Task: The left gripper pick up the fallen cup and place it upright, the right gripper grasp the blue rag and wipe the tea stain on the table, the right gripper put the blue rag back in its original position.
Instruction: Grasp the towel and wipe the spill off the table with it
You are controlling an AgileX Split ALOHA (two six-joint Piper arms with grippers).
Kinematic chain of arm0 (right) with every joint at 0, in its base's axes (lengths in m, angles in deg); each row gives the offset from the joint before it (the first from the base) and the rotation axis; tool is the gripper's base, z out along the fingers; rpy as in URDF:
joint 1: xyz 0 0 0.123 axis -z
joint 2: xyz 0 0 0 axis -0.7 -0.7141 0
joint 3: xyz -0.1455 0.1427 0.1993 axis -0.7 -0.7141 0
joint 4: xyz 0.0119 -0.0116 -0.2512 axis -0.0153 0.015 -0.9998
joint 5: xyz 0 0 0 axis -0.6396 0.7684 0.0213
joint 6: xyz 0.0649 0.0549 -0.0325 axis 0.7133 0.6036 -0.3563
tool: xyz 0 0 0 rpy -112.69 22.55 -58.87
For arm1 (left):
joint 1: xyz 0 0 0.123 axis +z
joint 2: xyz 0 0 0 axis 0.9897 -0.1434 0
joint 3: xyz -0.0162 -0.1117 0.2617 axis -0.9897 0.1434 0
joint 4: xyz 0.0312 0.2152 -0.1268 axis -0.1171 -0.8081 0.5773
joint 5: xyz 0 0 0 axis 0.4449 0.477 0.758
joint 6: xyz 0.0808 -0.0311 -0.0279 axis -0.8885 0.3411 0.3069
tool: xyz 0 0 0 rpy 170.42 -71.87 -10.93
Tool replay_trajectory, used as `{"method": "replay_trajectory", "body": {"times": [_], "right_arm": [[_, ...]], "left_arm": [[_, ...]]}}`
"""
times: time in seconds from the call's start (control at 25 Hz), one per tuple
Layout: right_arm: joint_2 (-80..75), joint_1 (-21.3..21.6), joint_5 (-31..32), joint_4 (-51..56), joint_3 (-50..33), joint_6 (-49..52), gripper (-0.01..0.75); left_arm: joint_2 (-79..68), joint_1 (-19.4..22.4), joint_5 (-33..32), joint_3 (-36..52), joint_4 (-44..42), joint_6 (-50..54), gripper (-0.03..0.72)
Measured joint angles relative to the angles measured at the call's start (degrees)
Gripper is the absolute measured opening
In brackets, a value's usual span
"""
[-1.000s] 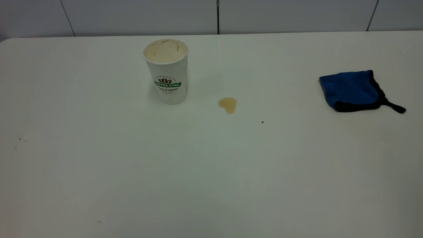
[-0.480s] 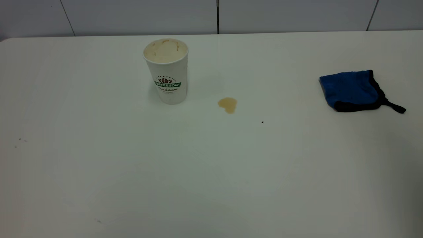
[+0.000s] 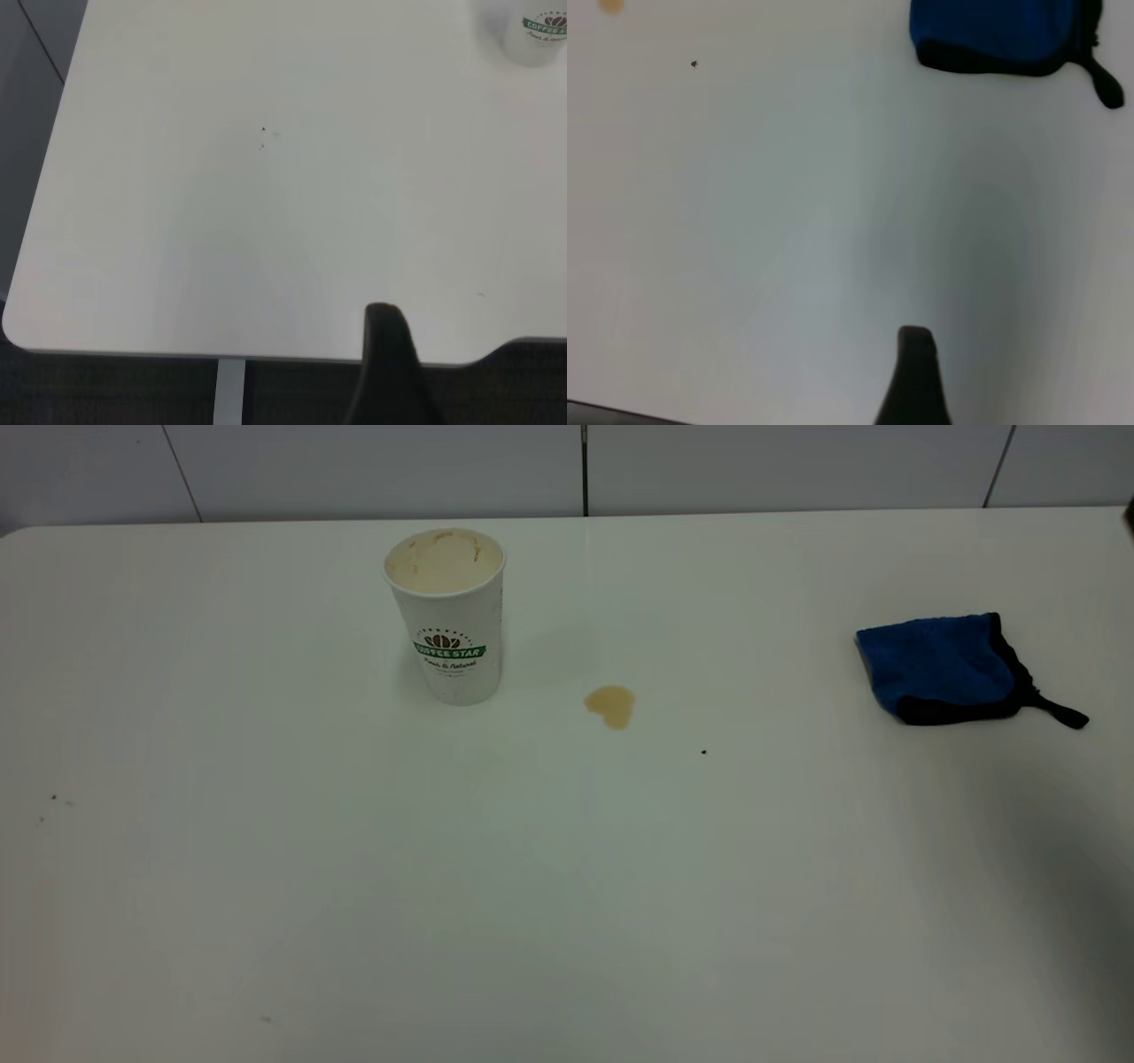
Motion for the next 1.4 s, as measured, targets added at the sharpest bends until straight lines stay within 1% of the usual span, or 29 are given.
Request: {"method": "replay_trajectory", "body": {"times": [0.08, 0.16, 0.28, 0.68, 0.96, 1.12, 1.4], "right_arm": [[-5.10, -0.93, -3.37, 0.44, 1.49, -1.08, 0.678], [-10.97, -1.77, -5.11, 0.65, 4.39, -1.43, 0.670], [-19.66, -2.24, -5.27, 0.93, 11.00, -1.51, 0.657], [-45.20, -2.06, 0.84, -0.71, 36.71, -1.44, 0.634], [-56.78, -0.23, 5.83, -1.76, 50.44, -1.44, 0.634], [-61.77, 1.56, 10.11, -1.88, 56.31, -1.50, 0.634], [-66.25, 2.58, 10.94, -3.31, 61.23, -2.47, 0.628]], "left_arm": [[0.00, 0.00, 0.00, 0.00, 0.00, 0.00, 0.529], [0.00, 0.00, 0.00, 0.00, 0.00, 0.00, 0.529], [0.00, 0.00, 0.00, 0.00, 0.00, 0.00, 0.529], [0.00, 0.00, 0.00, 0.00, 0.00, 0.00, 0.529], [0.00, 0.00, 0.00, 0.00, 0.00, 0.00, 0.529], [0.00, 0.00, 0.00, 0.00, 0.00, 0.00, 0.529], [0.00, 0.00, 0.00, 0.00, 0.00, 0.00, 0.529]]}}
